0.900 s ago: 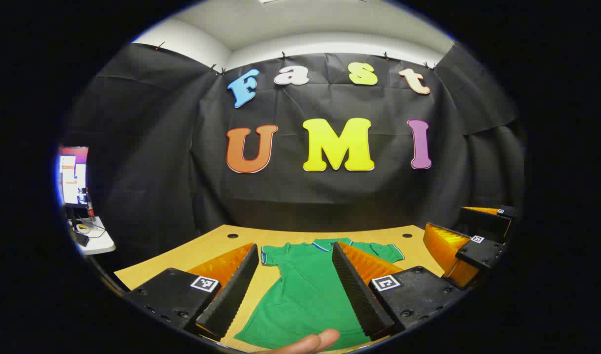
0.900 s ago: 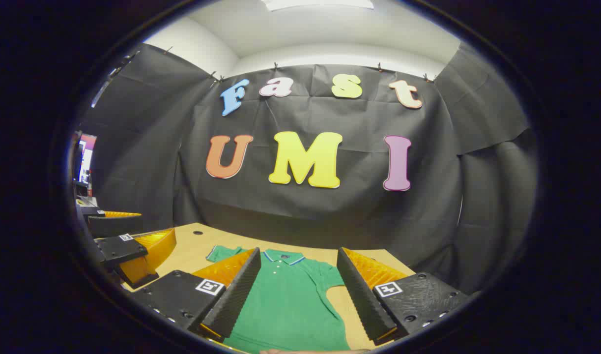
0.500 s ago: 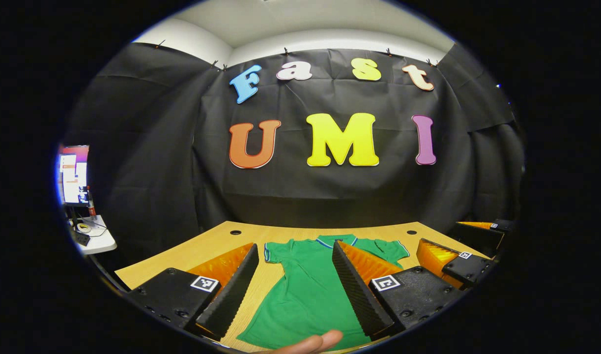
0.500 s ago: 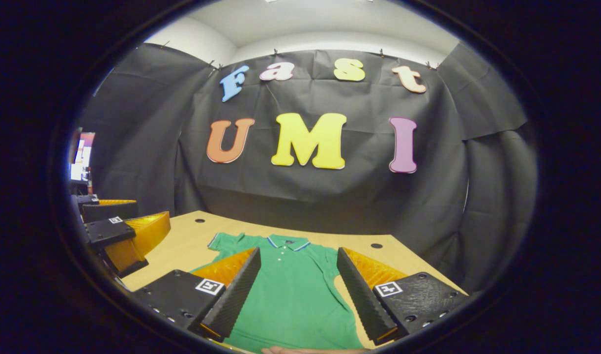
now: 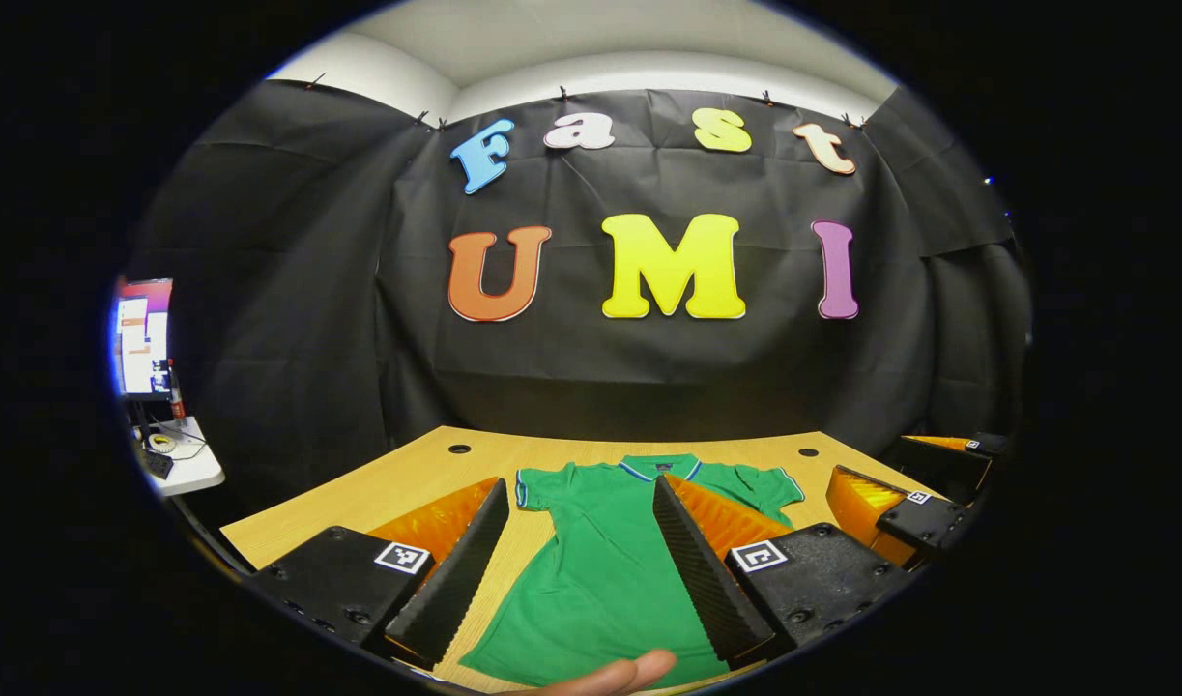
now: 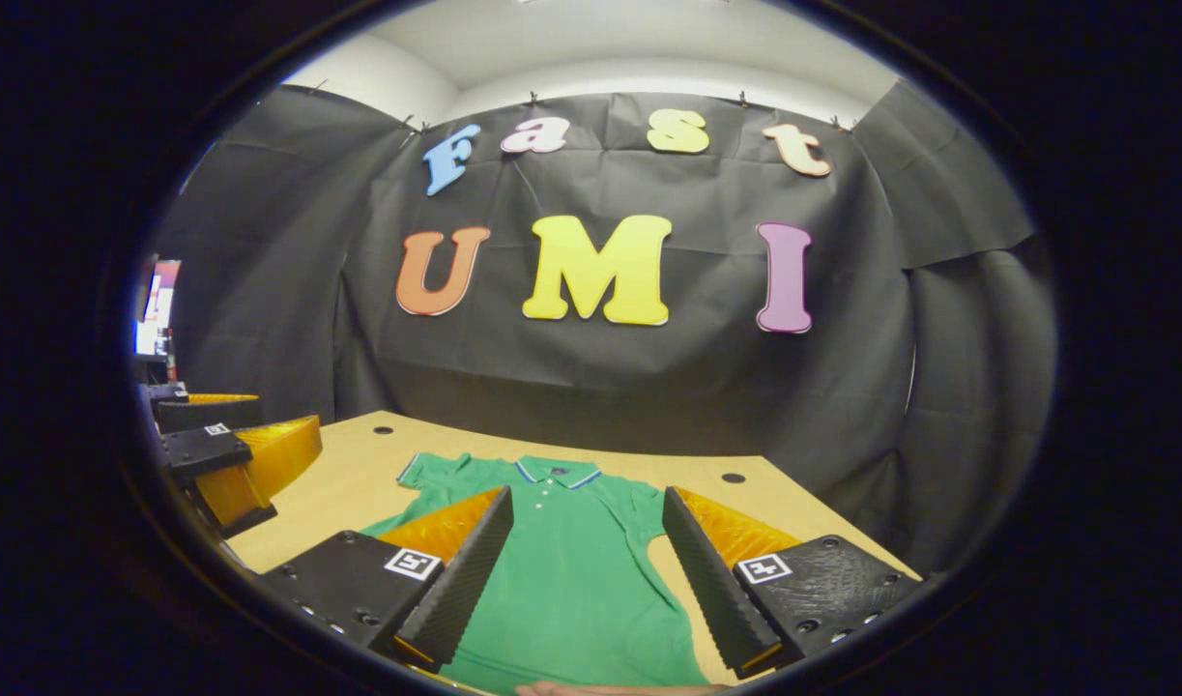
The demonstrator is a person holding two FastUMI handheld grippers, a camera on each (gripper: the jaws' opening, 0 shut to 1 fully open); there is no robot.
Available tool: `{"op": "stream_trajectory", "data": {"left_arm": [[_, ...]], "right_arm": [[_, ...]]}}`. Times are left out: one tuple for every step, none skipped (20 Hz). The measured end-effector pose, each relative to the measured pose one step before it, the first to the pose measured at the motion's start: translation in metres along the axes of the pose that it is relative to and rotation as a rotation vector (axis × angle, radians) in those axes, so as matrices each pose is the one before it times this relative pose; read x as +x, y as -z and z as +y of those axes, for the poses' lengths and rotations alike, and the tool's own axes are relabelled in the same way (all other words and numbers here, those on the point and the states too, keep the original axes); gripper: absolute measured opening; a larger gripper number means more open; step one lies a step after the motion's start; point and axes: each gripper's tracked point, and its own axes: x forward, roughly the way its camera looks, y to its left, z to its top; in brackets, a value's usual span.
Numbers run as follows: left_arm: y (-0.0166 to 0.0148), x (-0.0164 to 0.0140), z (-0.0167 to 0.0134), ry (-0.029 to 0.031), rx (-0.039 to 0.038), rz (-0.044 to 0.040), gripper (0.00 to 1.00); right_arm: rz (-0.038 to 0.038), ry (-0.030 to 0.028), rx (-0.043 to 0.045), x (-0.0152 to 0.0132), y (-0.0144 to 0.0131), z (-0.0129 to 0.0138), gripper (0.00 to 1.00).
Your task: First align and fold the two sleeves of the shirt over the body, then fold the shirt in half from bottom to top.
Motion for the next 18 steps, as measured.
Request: {"op": "stream_trajectory", "data": {"left_arm": [[-0.00001,0.00033,0.00045,-0.00433,0.00047,-0.00003,0.97],[0.00078,0.00116,-0.00013,-0.00095,-0.00168,0.00213,0.97],[0.00105,0.00093,-0.00049,0.00196,-0.00382,0.00150,0.97],[0.00077,0.00062,-0.00130,0.00306,-0.00442,0.00240,0.97],[0.00138,0.00089,-0.00036,0.00236,-0.00221,0.00187,0.97],[-0.00005,0.00046,-0.00079,0.00107,-0.00013,0.00096,0.97],[0.00043,-0.00063,-0.00002,0.00006,0.00056,0.00126,0.97],[0.00059,0.00069,-0.00033,0.00111,0.00046,0.00138,0.97],[0.00059,-0.00054,-0.00093,0.00255,0.00004,-0.00012,0.97],[-0.00019,0.00058,-0.00136,0.00227,-0.00051,-0.00012,0.97],[0.00092,0.00086,-0.00023,0.00154,-0.00085,0.00077,0.97],[0.00076,0.00071,0.00023,0.00062,-0.00173,0.00195,0.97],[0.00080,0.00025,0.00115,-0.00048,-0.00197,0.00357,0.97],[0.00072,0.00089,0.00122,-0.00338,-0.00100,0.00360,0.97],[0.00102,0.00085,0.00130,-0.00350,-0.00118,0.00073,0.97],[0.00019,0.00087,-0.00004,-0.00059,-0.00094,0.00042,0.97],[0.00125,0.00080,0.00067,-0.00076,-0.00102,0.00284,0.97],[0.00197,0.00165,0.00080,-0.00118,0.00001,0.00640,0.97]], "right_arm": [[0.00126,-0.00136,0.00543,0.00081,0.00116,-0.00056,0.95],[0.00384,-0.00203,-0.00167,0.00177,0.00066,0.00014,0.97],[0.00556,0.00270,-0.00498,0.00109,0.00228,-0.00096,0.97],[0.00563,0.00438,-0.00556,0.00043,0.00142,-0.00165,0.95],[0.00227,0.00140,-0.00028,0.00078,0.00167,-0.00063,0.95],[0.00089,-0.00150,0.00260,0.00017,0.00066,-0.00046,0.96],[0.00122,-0.00232,0.00051,0.00099,0.00092,-0.00008,0.96],[-0.00212,-0.00161,-0.00319,0.00096,-0.00118,-0.00107,0.95],[-0.00697,0.00194,-0.00417,0.00185,-0.00237,-0.00219,0.96],[-0.00761,0.00399,-0.00515,0.00309,-0.00407,-0.00315,0.95],[-0.00407,-0.00133,-0.00679,0.00395,-0.00409,-0.00305,0.95],[-0.00058,0.00030,-0.00545,0.00453,-0.00423,-0.00289,0.97],[-0.00402,0.00175,-0.00067,0.00444,-0.00473,-0.00484,0.97],[-0.00522,0.00283,0.00264,0.00643,-0.00695,-0.00502,0.95],[0.00333,0.00457,0.00317,0.00859,-0.00441,-0.00773,0.95],[0.00725,0.00306,0.00522,0.00650,-0.00305,-0.00500,0.95],[0.00979,0.00101,0.00474,0.00828,-0.00276,-0.00529,0.95],[0.00985,-0.00155,-0.00087,0.00969,-0.00455,-0.00552,0.95]]}}
